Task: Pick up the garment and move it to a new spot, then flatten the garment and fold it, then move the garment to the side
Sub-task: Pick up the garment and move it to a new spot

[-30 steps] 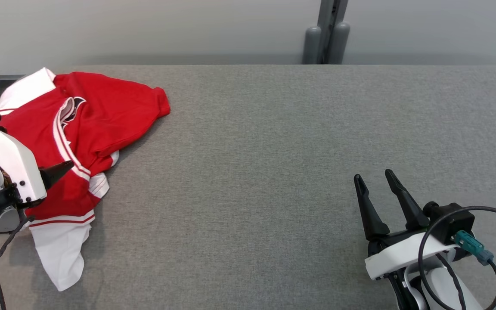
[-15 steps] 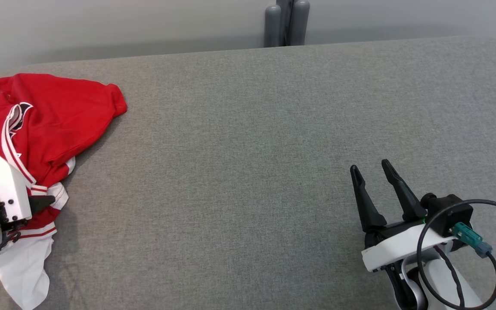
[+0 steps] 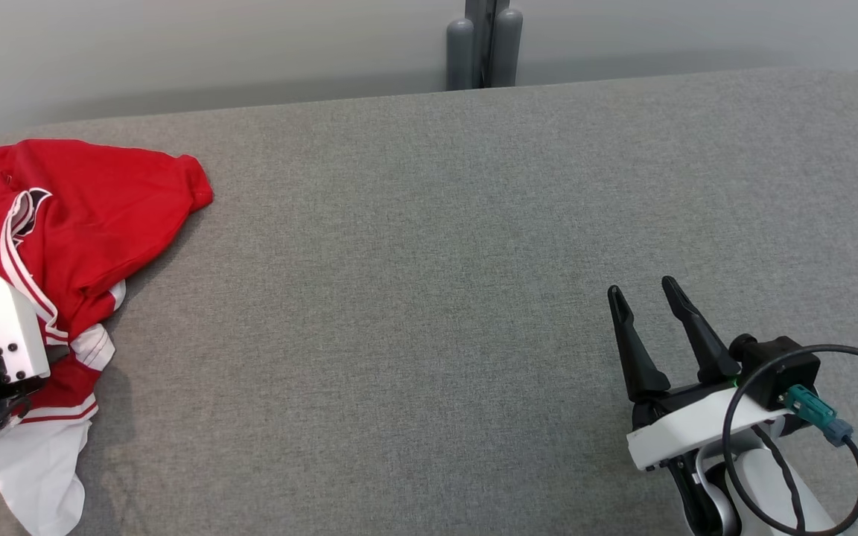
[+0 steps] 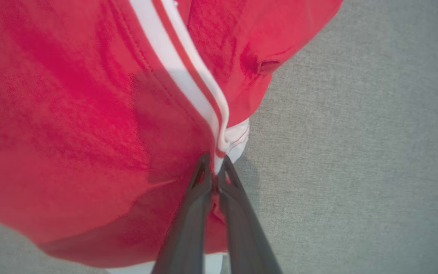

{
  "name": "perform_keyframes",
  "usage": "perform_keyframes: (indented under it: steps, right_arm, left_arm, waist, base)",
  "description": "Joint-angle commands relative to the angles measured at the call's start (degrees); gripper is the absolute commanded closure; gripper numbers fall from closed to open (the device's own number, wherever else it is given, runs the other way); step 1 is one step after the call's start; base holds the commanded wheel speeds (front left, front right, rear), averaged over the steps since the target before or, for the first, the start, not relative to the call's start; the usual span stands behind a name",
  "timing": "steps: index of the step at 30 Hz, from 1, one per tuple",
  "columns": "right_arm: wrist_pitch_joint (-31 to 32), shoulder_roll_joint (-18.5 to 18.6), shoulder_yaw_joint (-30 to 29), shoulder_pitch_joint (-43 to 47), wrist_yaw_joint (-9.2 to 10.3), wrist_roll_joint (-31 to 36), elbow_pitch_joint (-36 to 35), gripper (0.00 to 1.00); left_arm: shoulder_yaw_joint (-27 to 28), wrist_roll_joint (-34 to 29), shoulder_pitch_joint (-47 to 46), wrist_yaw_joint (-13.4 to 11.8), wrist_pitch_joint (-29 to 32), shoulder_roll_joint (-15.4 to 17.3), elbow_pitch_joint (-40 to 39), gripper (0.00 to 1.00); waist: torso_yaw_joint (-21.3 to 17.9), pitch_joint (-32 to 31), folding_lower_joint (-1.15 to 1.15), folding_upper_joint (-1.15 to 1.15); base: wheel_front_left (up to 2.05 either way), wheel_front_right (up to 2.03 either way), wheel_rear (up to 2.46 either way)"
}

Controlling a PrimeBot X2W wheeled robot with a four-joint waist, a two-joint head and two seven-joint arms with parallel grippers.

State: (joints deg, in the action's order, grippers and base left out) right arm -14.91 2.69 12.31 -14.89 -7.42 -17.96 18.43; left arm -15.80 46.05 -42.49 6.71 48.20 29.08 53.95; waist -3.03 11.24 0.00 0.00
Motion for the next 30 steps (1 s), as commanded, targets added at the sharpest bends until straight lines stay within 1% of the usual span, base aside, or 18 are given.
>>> perform_keyframes:
  steps: [1,7,10,11,15,17,21,27,30]
  right_arm:
    - [-0.4,0.4,0.2,0.3,-0.13,-0.4,0.1,0.00]
    - [-0.4,0.4,-0.6,1.0,-0.13,0.4,-0.2,0.00]
    - [-0.4,0.4,-1.1,1.3,-0.13,0.7,-0.5,0.00]
    - [-0.4,0.4,-1.3,1.6,-0.13,0.8,-0.5,0.00]
    - [-0.4,0.4,-1.4,2.4,-0.13,1.1,-0.5,0.00]
    - [-0.4,0.4,-1.3,2.5,-0.13,1.0,-0.5,0.00]
    - [-0.4,0.4,-0.9,3.3,-0.13,0.2,-0.6,0.00]
    - [-0.4,0.4,-1.9,4.8,-0.13,-0.1,-0.8,0.00]
    - [-0.4,0.4,-2.2,5.1,-0.13,-0.4,-1.2,0.00]
  left_arm:
    - [-0.3,0.5,-0.2,0.3,0.1,-0.2,0.0,1.00]
    - [-1.4,2.2,0.3,0.8,-0.6,0.0,-2.7,1.00]
    - [-2.2,3.8,0.5,0.8,-0.8,0.0,-6.1,1.00]
    - [-2.8,5.1,0.6,0.8,-1.0,0.5,-9.0,1.00]
    - [-4.3,6.6,0.4,0.8,-2.9,2.6,-16.0,1.00]
    - [-4.5,7.4,0.7,0.8,-3.2,2.9,-17.6,1.00]
    - [-4.8,10.6,1.0,0.8,-3.1,5.0,-24.3,1.00]
    - [-5.5,14.5,-0.4,0.8,-2.6,6.1,-34.6,1.00]
    - [-6.9,15.8,-0.8,0.8,-1.8,5.7,-39.0,1.00]
  waist:
    - [0.3,-0.6,0.00,0.00]
    - [1.2,-1.9,0.00,0.00]
    - [1.7,-2.4,0.00,0.00]
    - [2.0,-2.8,0.00,0.00]
    - [2.5,-3.5,0.00,0.00]
    - [2.5,-3.9,0.00,0.00]
    - [2.4,-5.3,0.00,0.00]
    - [1.8,-7.6,0.00,0.00]
    - [0.9,-8.3,0.00,0.00]
  base:
    - [0.00,0.00,0.00]
    - [0.00,0.00,0.00]
    - [0.00,0.00,0.00]
    - [0.00,0.00,0.00]
    - [0.00,0.00,0.00]
    - [0.00,0.00,0.00]
    - [0.00,0.00,0.00]
    - [0.00,0.00,0.00]
    - [0.00,0.00,0.00]
